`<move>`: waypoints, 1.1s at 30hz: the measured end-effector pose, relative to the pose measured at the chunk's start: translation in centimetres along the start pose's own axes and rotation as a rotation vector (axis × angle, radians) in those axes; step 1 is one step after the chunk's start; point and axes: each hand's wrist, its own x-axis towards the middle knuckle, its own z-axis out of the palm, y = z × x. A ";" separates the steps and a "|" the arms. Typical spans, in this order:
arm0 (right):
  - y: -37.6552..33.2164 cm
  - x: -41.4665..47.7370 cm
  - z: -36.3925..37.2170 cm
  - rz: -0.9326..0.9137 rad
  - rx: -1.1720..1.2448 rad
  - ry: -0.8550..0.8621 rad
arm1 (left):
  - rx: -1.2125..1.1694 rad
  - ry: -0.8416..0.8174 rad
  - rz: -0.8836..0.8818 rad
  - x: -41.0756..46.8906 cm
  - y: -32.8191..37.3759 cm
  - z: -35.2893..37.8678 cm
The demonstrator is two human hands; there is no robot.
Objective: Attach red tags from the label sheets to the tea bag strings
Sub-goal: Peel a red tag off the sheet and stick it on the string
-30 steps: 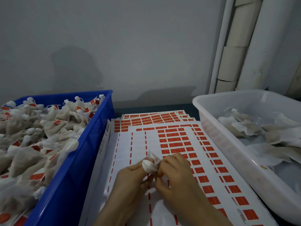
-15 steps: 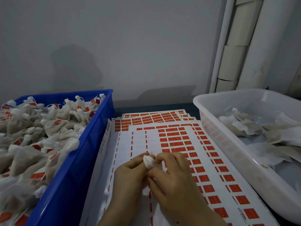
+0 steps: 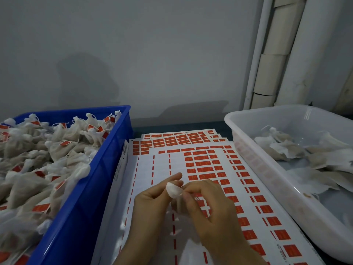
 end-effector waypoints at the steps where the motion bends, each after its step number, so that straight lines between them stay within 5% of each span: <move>1: -0.2 0.1 -0.2 0.071 0.047 -0.010 | 0.016 -0.023 0.014 0.0 0.1 0.0; 4: -0.3 0.5 -0.5 0.281 0.198 -0.083 | 0.072 -0.072 0.035 -0.1 0.4 0.1; 12: 0.3 0.9 -0.8 0.482 0.233 -0.097 | 0.180 -0.133 0.018 -0.1 0.7 -0.1; 33: 0.4 1.0 -0.2 0.487 0.291 -0.201 | 0.217 -0.020 -0.080 0.4 -0.6 0.3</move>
